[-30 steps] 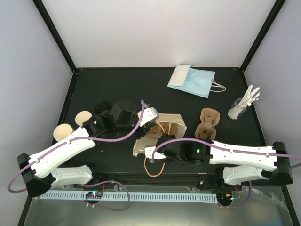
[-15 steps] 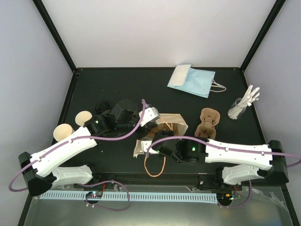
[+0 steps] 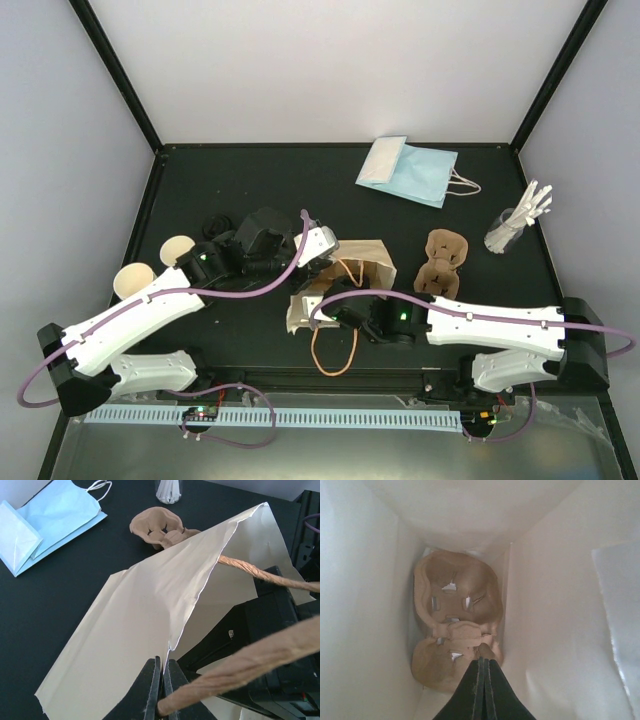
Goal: Pack the takeout coffee
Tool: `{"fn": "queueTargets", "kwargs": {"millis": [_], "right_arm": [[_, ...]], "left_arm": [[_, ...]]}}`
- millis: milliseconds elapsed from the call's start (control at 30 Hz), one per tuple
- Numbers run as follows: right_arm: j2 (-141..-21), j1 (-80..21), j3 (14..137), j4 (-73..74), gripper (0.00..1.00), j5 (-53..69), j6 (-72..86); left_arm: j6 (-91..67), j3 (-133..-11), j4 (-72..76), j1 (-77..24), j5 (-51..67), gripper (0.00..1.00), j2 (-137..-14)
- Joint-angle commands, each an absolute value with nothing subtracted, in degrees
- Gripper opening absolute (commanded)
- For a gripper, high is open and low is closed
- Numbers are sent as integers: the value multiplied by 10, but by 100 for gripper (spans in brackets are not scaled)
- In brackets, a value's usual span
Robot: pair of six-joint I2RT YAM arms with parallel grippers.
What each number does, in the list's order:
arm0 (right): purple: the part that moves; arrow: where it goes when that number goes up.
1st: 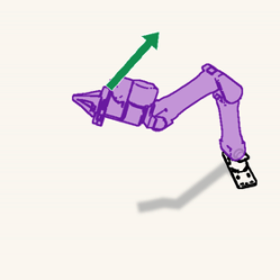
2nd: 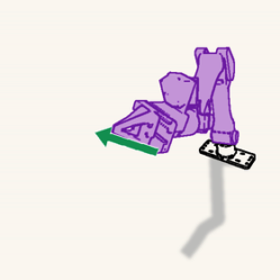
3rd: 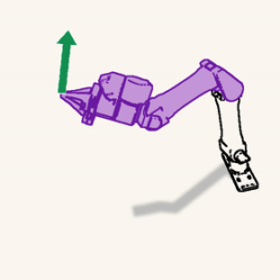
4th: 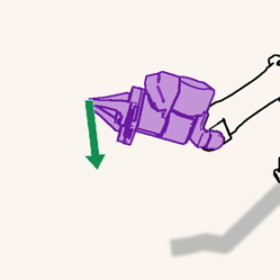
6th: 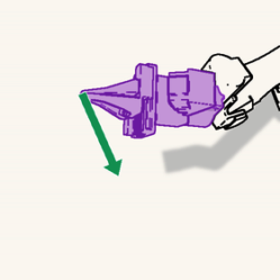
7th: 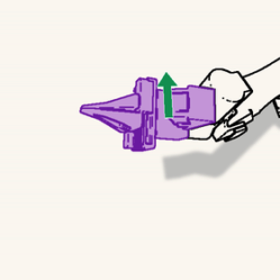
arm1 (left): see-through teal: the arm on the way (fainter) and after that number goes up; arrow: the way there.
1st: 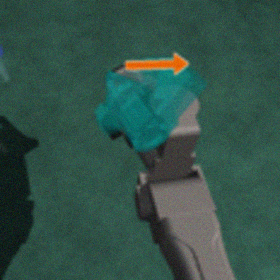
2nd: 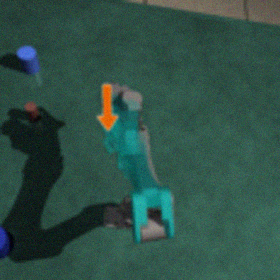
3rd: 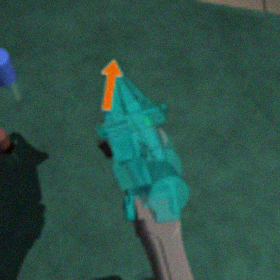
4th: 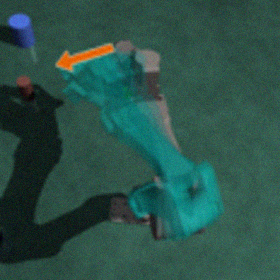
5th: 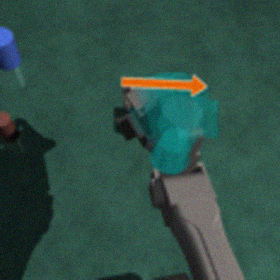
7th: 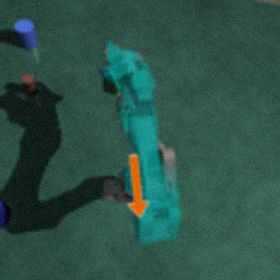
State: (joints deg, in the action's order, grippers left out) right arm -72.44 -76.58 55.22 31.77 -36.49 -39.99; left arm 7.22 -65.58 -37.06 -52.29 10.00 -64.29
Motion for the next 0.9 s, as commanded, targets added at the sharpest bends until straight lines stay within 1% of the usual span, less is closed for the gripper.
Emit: {"fn": "queueTargets", "kwargs": {"millis": [0, 333, 567, 867], "right_arm": [[-735, -764, 540, 317, 1, -365, -396], [-757, -729, 548, 364, 1, -294, -338], [-771, -716, 549, 358, 1, -265, -331], [-764, -684, 544, 357, 1, -269, -295]], "left_arm": [[89, -688, -388, -523, 92, 2, -644], [99, -686, -401, -523, 99, 2, -638], [102, -684, -401, -525, 114, 2, -630], [107, -682, -409, -528, 112, 2, -633]]}}
